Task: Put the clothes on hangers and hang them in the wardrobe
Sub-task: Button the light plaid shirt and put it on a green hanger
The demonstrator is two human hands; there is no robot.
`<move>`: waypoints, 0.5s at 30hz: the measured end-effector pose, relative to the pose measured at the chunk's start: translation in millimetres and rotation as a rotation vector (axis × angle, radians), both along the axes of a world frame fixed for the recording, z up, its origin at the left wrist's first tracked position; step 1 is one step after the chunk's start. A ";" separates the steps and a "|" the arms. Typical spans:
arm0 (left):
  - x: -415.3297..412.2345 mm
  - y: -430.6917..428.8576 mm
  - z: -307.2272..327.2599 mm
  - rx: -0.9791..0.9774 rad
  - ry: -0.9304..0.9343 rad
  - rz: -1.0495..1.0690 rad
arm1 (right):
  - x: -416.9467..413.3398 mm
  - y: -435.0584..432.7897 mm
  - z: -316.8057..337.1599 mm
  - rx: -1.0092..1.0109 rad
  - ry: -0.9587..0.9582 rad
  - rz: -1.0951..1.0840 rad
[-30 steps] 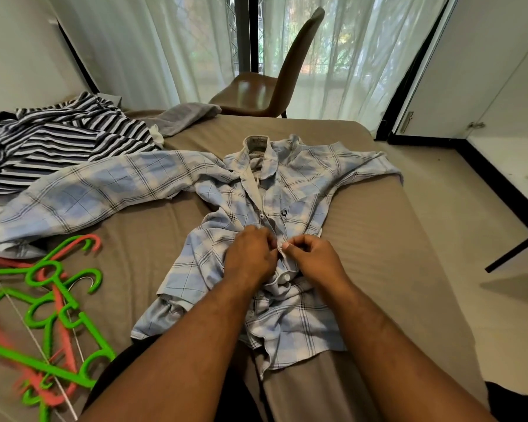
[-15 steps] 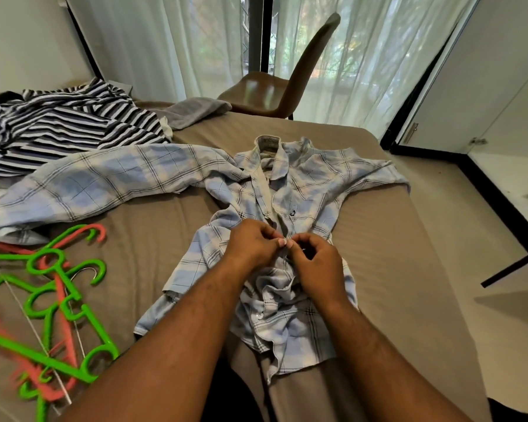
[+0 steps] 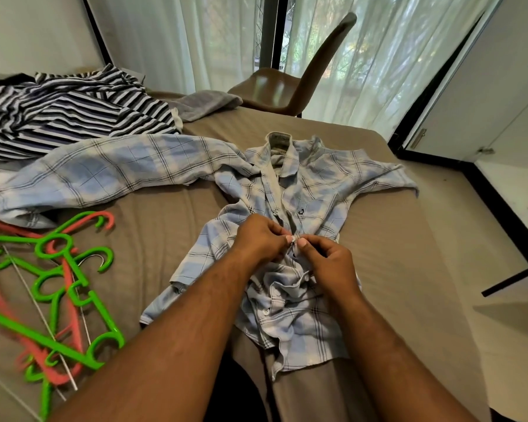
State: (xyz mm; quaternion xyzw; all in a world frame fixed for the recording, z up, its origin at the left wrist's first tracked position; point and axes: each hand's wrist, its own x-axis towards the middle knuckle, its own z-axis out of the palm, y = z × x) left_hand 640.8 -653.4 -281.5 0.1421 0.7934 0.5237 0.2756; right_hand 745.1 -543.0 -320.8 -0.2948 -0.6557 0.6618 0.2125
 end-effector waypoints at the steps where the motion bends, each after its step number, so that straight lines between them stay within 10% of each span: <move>1: -0.1 0.2 0.0 0.004 0.000 0.000 | 0.6 0.7 1.3 -0.012 -0.009 0.005; 15: -1.2 -0.6 -1.4 0.040 0.005 -0.012 | -6.5 -8.3 3.1 0.294 -0.052 -0.033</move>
